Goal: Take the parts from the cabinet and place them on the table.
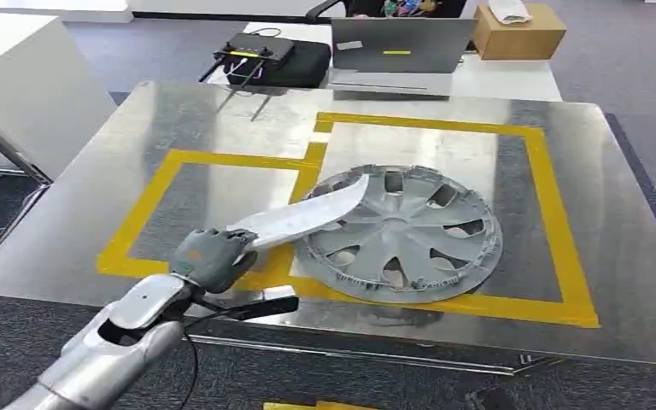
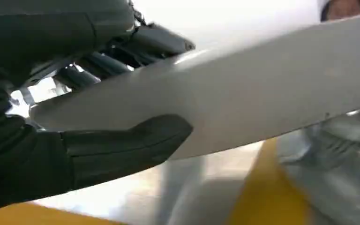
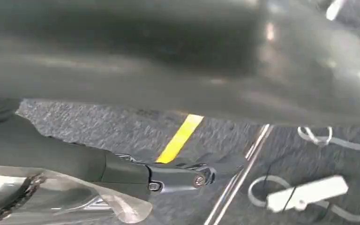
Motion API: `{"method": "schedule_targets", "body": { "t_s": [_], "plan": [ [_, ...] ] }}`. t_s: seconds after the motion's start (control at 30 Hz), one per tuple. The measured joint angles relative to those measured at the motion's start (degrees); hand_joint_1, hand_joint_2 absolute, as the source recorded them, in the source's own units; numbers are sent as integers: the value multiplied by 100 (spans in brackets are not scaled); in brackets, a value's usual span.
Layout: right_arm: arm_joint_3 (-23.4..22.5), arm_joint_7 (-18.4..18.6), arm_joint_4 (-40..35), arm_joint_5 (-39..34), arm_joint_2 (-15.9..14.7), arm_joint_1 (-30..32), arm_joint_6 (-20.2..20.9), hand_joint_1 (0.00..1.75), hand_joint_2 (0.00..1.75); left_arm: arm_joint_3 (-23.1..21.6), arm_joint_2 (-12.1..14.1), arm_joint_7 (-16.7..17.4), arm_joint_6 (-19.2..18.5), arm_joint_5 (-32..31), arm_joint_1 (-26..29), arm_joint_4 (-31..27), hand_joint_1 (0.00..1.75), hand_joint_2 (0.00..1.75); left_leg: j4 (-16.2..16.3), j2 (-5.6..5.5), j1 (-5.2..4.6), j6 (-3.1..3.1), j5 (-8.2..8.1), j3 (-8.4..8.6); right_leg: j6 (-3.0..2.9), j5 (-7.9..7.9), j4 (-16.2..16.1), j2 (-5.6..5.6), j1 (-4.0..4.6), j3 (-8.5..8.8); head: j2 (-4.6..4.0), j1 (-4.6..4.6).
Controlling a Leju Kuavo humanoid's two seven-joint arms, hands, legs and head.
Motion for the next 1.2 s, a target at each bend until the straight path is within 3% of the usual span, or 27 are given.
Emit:
{"method": "schedule_targets", "body": {
  "t_s": [0.07, 0.23, 0.47, 0.8, 1.13, 1.17, 1.2],
  "plan": [
    [7, 4, 22, 85, 32, -26, 50, 0, 0, -138, -85, 326, -145, -389, -613, 702, 175, 175, -1, 2, -2, 0, 0, 2, 3, 4, 0, 11, 0, 3, 0, -4],
    [13, 94, 41, 122, 55, 77, 17, 0, 0, -173, -155, 263, -20, -267, -1057, 1421, 175, 175, -1, 6, -7, 2, -1, 2, 3, 4, -3, 18, -1, 2, 0, -4],
    [13, 153, 35, 100, 55, 165, -86, 0, 0, -92, -131, 298, 4, -76, -1104, 1636, 175, 175, -3, 5, -7, 6, -6, 0, 4, 1, -5, 17, -1, 2, 0, -4],
    [9, 258, -210, -73, 4, 396, -405, 0, 0, 839, 112, 22, 555, 1222, -958, 1734, 175, 175, -4, 8, -5, 6, -5, -3, 3, 1, -5, 19, -1, -3, 0, -4],
    [17, 223, -221, -175, -7, 388, -418, 0, 0, 1243, 245, -148, 821, 1506, -818, 1756, 175, 175, -4, 8, -6, 6, -5, -12, 0, -2, -5, 18, -1, -9, 0, -4],
    [22, 212, -221, -188, -9, 385, -418, 0, 0, 1252, 249, -148, 821, 1497, -818, 1769, 0, 175, -4, 8, -7, 6, -5, -12, 0, -2, -6, 18, -1, -9, 0, -4],
    [30, 197, -221, -206, -11, 383, -416, 0, 0, 1252, 256, -150, 817, 1486, -818, 1782, 0, 175, -4, 7, -7, 6, -5, -12, 0, -2, -6, 17, -1, -9, 0, -4]
  ]
}}
